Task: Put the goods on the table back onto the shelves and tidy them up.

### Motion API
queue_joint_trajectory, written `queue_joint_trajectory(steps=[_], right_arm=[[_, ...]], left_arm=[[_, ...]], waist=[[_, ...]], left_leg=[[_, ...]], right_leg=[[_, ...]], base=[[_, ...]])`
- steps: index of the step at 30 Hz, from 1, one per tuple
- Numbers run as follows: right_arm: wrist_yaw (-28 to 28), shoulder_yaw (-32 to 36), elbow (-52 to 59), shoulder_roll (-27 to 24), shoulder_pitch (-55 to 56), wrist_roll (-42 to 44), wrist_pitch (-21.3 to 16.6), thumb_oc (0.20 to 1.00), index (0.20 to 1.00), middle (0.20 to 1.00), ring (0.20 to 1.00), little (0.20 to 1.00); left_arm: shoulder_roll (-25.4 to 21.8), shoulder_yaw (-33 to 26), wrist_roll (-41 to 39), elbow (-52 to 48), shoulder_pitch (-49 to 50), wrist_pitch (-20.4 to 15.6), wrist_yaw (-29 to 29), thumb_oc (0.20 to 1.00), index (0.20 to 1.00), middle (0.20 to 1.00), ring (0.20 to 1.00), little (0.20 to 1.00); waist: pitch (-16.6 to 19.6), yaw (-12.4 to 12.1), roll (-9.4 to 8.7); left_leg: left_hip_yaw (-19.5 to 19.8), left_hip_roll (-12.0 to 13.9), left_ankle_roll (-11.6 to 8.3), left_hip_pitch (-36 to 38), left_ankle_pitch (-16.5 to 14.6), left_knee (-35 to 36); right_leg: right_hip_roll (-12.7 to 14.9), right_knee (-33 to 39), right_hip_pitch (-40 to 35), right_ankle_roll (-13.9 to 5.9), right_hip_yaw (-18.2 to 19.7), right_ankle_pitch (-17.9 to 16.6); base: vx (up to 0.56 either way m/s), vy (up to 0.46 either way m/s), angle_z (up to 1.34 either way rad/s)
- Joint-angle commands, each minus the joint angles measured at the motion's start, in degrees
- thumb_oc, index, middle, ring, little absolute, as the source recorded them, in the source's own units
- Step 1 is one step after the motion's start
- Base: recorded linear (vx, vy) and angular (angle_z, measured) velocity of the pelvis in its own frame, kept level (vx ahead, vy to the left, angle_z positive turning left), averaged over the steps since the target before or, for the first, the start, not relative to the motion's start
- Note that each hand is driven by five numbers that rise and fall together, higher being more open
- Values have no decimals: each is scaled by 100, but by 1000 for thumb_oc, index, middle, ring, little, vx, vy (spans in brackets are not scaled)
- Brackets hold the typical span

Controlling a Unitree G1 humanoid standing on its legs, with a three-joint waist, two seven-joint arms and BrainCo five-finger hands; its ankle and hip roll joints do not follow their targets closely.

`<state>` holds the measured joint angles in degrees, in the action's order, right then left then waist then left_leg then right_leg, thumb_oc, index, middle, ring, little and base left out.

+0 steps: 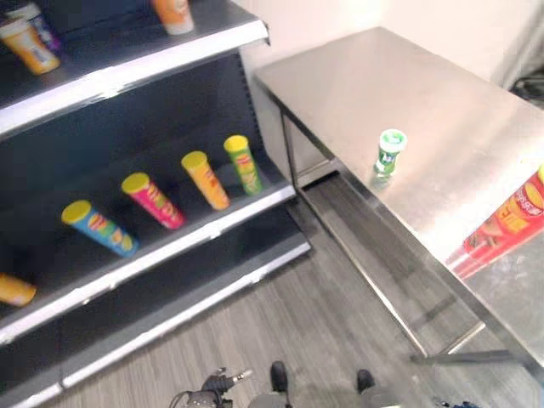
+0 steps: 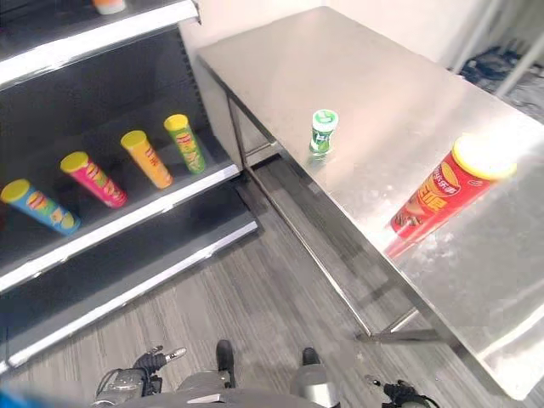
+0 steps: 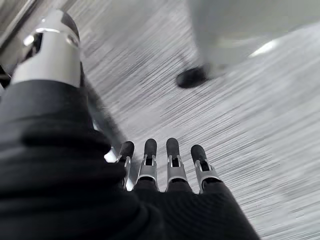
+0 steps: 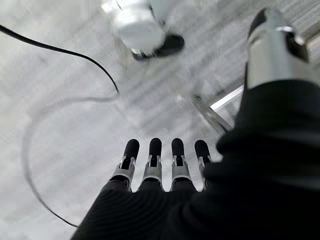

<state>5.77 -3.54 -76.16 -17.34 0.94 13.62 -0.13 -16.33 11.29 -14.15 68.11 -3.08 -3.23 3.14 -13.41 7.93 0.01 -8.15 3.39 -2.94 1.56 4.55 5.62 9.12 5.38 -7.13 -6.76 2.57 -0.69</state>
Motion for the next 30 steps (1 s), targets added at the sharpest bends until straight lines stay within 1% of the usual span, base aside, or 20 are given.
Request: queue_joint_trajectory(steps=[1,5,6,8,9,10,13,14,16,18,20,23,24,25,26,27,28,29,30], right_arm=[[20,-53,16,-262,-163,29,21,1000,1000,1000,1000,1000],[67,334,189,-328,-170,426,-38,1000,1000,1000,1000,1000],[99,500,224,-389,-160,557,-65,1000,1000,1000,1000,1000],[282,1103,444,-675,-28,843,-175,1000,1000,1000,1000,1000],[284,1111,456,-675,-16,841,-170,1000,1000,1000,1000,1000],[490,1625,629,-948,158,974,-265,1000,1000,1000,1000,1000],[770,2311,643,-1357,419,1053,-340,1000,1000,1000,1000,1000],[769,2323,646,-1363,430,1052,-339,1000,1000,1000,1000,1000],[908,2786,536,-1703,558,1121,-360,1000,1000,1000,1000,1000],[1099,3215,712,-2041,724,1093,-382,1000,1000,1000,1000,1000],[1527,3860,1794,-2472,1033,797,-515,1000,1000,1000,1000,1000],[1722,4275,2547,-2798,1129,682,-639,1000,1000,1000,1000,1000],[1715,4373,2812,-2920,1127,672,-734,1000,1000,1000,1000,1000],[1718,4388,2834,-2915,1142,666,-725,1000,1000,1000,1000,1000],[1695,4426,3190,-3069,1121,579,-826,1000,1000,1000,1000,1000],[1584,4336,3952,-3273,1067,332,-979,1000,1000,1000,1000,1000],[1425,4292,4429,-3446,1046,193,-1037,1000,1000,1000,1000,1000],[1425,4295,4444,-3439,1044,189,-1027,1000,1000,1000,1000,1000],[1274,4279,4899,-3565,1039,104,-1091,1000,1000,1000,1000,1000]], left_arm=[[-51,-2,251,105,-8,-60,-28,1000,1000,1000,1000,1000],[-142,-123,231,136,5,-65,-34,1000,1000,1000,1000,1000],[-176,-159,240,141,24,-61,-52,1000,1000,1000,1000,1000],[-289,-297,281,122,87,-72,-50,1000,1000,1000,1000,1000],[-287,-290,282,121,89,-72,-50,1000,1000,1000,1000,1000],[-316,-354,337,63,147,-91,-56,1000,1000,1000,1000,1000],[-263,-378,402,18,198,-121,-41,1000,1000,1000,1000,1000],[-254,-367,403,19,197,-121,-40,1000,1000,1000,1000,1000],[-218,-352,408,15,184,-129,-35,1000,1000,1000,1000,1000],[-187,-335,414,13,174,-121,-33,1000,1000,1000,1000,1000],[-139,-404,442,-32,215,-105,-4,1000,1000,1000,1000,1000],[-101,-438,489,-15,257,-84,-10,1000,1000,1000,1000,1000],[-98,-451,507,-2,281,-78,-20,1000,1000,1000,1000,1000],[-91,-448,509,-2,280,-78,-19,1000,1000,1000,1000,1000],[-93,-458,529,8,297,-75,-49,1000,1000,1000,1000,1000],[-92,-459,582,2,340,-93,-75,1000,1000,1000,1000,1000],[-106,-483,617,-16,376,-105,-103,1000,1000,1000,1000,1000],[-106,-490,619,-18,375,-105,-103,1000,1000,1000,1000,1000],[-136,-516,635,-58,396,-119,-128,1000,1000,1000,1000,1000]], waist=[[110,-55,72],[146,100,61],[163,135,53],[199,259,32],[202,250,34],[227,331,16],[289,400,-6],[290,394,2],[319,431,-15],[341,493,-32],[394,601,-95],[420,637,-139],[429,649,-169],[429,643,-162],[436,644,-189],[441,620,-217],[437,611,-231],[439,607,-235],[457,593,-251]], left_leg=[[8,449,-282,-6,-555,-524],[-281,329,-157,112,-714,-507],[-359,292,-126,143,-765,-514],[-469,233,-69,191,-845,-522],[-472,231,-67,193,-850,-525],[-522,192,-38,244,-903,-509],[-555,137,5,329,-977,-483],[-552,135,6,332,-979,-482],[-540,119,17,362,-1012,-473],[-524,108,26,379,-1026,-455],[-543,103,37,420,-1048,-403],[-576,113,44,471,-1062,-362],[-590,124,41,482,-1063,-357],[-593,125,41,486,-1064,-354],[-602,129,40,494,-1066,-349],[-646,149,34,516,-1064,-340],[-683,157,40,572,-1105,-335],[-692,159,35,554,-1072,-333],[-723,172,26,560,-1062,-325]], right_leg=[[-225,-116,457,-165,31,139],[-66,-207,621,-308,180,55],[-26,-231,655,-347,222,45],[66,-291,721,-434,271,12],[68,-292,721,-437,274,15],[125,-307,740,-501,262,-5],[192,-324,721,-574,237,-27],[194,-322,716,-576,234,-25],[225,-333,701,-609,203,-27],[243,-337,693,-636,182,-31],[258,-329,701,-663,174,-53],[247,-331,722,-671,207,-80],[243,-326,730,-674,217,-91],[242,-325,729,-675,220,-91],[234,-321,747,-674,234,-96],[224,-318,785,-672,270,-115],[216,-305,756,-682,281,-92],[212,-304,780,-673,293,-120],[201,-294,808,-668,308,-137]], base=[[44,218,-71],[24,173,-47],[31,201,-46],[36,152,-35],[47,124,-17],[49,109,-16],[51,91,-9],[32,58,-2],[29,54,-1],[37,63,1],[35,48,6],[3,-1,-1],[6,-5,-4],[0,-14,-7],[-14,-19,-13],[-1,-21,-15],[-15,-20,-15],[-8,-21,-18],[-13,-34,-22]])
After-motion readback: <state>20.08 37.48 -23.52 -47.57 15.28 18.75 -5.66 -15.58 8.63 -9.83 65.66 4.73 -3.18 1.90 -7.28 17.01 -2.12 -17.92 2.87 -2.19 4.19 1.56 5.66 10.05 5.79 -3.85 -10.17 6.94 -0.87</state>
